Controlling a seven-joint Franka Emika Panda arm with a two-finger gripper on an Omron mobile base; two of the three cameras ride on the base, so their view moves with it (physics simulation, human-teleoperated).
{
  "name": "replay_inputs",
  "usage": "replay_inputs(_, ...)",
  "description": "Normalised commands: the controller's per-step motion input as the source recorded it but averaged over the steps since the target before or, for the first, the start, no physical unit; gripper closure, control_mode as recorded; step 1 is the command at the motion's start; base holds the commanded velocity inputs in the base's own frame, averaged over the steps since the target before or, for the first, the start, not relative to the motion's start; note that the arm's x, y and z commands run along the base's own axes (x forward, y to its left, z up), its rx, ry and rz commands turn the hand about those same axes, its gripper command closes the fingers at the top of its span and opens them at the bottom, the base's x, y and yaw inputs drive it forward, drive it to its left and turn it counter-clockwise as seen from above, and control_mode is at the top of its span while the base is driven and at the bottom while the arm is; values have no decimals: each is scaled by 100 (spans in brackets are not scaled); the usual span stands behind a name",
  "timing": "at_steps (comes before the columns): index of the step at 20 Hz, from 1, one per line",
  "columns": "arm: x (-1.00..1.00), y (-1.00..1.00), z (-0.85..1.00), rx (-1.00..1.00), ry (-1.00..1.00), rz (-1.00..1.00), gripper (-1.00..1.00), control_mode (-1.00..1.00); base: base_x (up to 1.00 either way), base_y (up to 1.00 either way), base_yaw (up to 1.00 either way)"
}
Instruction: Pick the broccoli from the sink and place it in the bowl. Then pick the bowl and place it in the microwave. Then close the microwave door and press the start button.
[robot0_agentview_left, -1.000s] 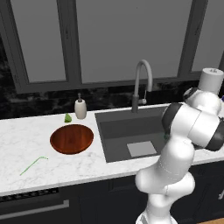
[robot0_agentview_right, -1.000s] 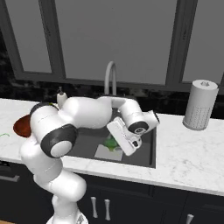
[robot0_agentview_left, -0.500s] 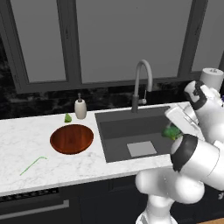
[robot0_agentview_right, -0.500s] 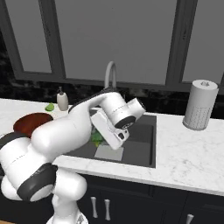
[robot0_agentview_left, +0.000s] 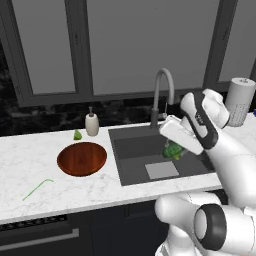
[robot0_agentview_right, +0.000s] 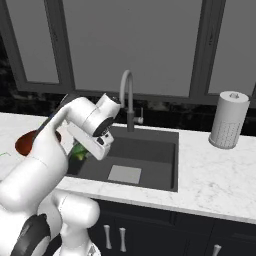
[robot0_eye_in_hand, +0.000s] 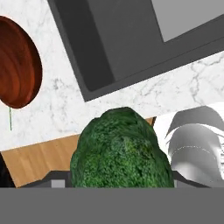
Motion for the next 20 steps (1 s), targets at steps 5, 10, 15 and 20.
replay_inputs(5, 13, 100, 19, -22, 19, 2, 100, -100, 0, 0, 0)
replay_inputs(10, 32, 100, 3, -21, 17, 1, 100, -100, 0, 0, 0)
replay_inputs(15, 50, 97, 0, -16, 14, 0, 100, -100, 0, 0, 0)
replay_inputs(20, 23, 44, -24, -7, 6, 5, 100, -100, 0, 0, 0)
